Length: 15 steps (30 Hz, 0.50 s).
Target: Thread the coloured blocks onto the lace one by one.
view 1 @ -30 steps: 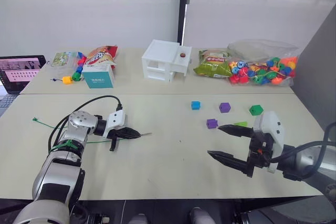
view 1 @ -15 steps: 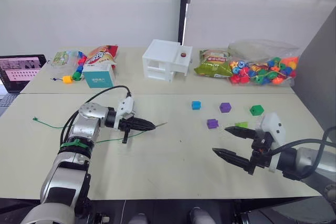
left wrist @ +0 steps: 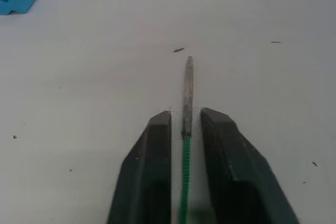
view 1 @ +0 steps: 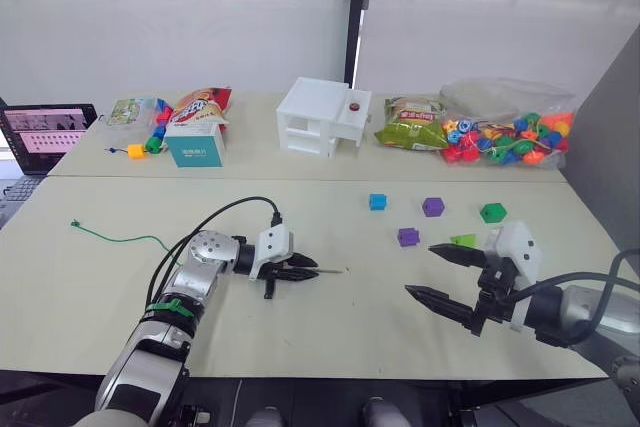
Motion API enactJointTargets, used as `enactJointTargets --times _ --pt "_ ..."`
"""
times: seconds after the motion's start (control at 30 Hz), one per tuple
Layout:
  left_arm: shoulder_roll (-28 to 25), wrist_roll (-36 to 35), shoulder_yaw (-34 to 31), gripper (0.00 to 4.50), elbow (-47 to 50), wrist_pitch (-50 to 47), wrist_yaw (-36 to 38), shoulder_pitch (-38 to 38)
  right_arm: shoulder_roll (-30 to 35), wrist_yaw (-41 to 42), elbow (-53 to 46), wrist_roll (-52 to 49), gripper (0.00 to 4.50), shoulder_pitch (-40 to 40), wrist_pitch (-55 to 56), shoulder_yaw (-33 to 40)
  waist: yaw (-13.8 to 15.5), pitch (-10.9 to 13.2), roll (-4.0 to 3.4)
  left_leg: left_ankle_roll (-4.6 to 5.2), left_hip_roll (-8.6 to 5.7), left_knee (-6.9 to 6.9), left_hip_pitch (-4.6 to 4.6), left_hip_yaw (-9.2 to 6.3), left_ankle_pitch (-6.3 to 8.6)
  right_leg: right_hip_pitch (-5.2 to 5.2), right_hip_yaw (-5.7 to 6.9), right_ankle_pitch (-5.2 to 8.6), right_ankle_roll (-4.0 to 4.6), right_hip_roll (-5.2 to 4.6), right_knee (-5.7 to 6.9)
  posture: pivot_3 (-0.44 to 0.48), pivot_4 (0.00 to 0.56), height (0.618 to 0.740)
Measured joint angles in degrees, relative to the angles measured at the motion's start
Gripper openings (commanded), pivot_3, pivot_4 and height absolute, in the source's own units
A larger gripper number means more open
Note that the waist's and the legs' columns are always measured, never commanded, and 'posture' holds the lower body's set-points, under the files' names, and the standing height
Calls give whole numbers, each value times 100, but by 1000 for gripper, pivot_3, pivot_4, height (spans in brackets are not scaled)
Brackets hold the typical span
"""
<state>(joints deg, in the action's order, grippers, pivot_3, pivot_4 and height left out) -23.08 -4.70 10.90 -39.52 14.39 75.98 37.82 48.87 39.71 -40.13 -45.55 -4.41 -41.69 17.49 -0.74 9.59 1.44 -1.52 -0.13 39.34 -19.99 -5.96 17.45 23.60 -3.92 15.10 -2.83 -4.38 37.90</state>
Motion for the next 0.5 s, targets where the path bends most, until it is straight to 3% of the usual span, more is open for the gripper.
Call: enactJointTargets --times 0.47,0.5 --pt "104 -120 -56 1946 -984 995 303 238 -19 20 -14 40 4500 7 9 -67 -15 -1 -2 5 1 -6 40 0 3 -52 2 2 -3 0 -33 0 150 740" --pt "113 -94 -26 1688 -1056 1080 309 287 -19 17 -20 41 4500 16 9 -67 -11 -1 -1 5 1 -6 41 0 3 -53 2 2 -3 1 -34 0 150 740"
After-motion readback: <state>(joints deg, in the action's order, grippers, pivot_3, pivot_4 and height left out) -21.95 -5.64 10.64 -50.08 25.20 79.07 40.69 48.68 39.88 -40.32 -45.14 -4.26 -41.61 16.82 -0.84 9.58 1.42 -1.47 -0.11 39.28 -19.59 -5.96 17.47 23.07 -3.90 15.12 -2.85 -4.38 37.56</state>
